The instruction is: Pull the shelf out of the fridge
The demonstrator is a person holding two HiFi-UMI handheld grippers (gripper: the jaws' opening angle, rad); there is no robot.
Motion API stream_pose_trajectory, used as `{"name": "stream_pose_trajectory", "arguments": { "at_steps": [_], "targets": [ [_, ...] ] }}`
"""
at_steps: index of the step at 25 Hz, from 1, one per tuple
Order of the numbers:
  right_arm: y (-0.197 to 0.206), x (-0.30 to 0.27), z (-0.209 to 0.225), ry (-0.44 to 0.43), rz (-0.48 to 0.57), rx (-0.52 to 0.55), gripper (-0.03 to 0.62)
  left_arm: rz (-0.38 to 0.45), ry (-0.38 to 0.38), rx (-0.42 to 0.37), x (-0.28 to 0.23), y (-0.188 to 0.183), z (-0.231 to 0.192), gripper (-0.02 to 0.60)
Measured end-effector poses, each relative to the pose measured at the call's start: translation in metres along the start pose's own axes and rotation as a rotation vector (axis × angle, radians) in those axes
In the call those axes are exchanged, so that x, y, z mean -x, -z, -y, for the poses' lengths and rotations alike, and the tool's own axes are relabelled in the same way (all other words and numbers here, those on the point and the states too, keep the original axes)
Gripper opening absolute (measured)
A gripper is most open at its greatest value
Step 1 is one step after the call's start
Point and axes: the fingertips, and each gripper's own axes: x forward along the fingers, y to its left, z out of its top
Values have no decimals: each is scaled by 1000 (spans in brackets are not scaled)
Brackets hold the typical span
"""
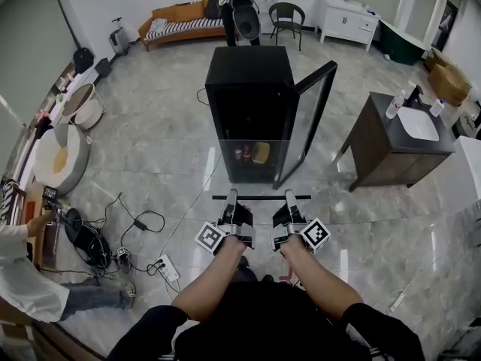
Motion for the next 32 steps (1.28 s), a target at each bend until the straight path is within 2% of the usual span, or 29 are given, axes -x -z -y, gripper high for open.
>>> {"name": "stream_pose_trajectory", "arguments": {
  "at_steps": [7,13,25,32],
  "targets": [
    [4,19,-9,-6,-5,-15,49,-3,8,2,16,8,14,38],
    [13,30,-12,10,-9,31,49,-16,7,11,30,1,16,38],
    [28,25,-20,-18,-10,0,51,-23,16,9,34,-11,14,40],
    [27,25,-18,-14,-19,29,51,-25,28,10,32,-12,16,40]
  ]
}}
